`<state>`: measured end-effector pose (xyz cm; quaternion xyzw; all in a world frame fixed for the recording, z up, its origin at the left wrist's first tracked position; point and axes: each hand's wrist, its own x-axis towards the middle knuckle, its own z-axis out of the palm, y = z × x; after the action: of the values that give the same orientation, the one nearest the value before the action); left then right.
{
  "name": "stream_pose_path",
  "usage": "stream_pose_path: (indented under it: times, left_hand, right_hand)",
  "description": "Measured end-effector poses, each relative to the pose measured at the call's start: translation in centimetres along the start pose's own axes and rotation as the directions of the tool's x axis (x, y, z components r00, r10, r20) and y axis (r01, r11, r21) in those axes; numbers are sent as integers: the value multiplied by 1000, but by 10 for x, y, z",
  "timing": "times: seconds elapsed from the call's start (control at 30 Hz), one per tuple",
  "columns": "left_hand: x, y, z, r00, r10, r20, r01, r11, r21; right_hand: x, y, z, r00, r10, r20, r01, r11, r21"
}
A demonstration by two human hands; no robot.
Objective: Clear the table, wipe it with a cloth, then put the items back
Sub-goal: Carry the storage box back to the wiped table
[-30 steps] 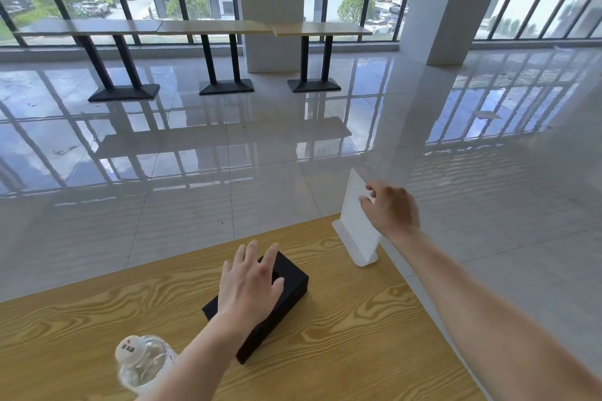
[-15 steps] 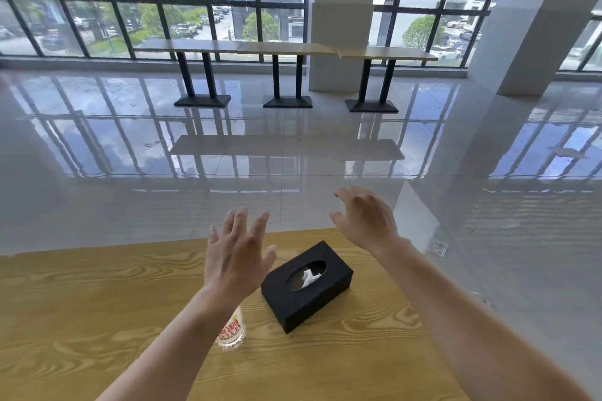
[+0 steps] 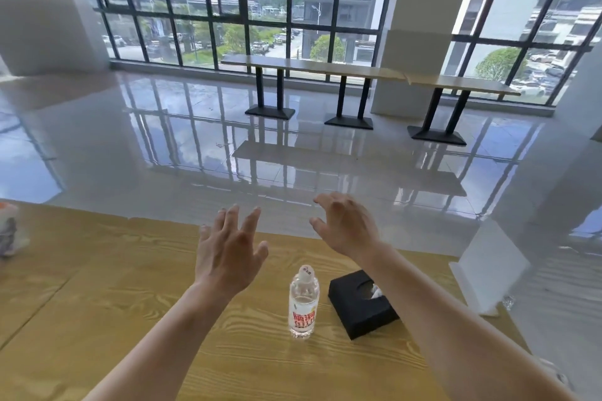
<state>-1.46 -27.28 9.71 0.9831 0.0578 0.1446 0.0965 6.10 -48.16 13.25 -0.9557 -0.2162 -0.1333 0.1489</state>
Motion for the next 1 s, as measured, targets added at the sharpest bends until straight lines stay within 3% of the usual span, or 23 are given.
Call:
stream_pose_path:
  times: [0.57,1.0]
  left_hand:
    - [-33,-255,-62,990,-138,34,135,988,77]
    - [-39,-347,-65,941,-338,16,335,938,89]
  right_hand:
    - [55,-251,94,991,-52,119,47,998,48]
    - [107,-333,146,954,-219,204,188,969,163]
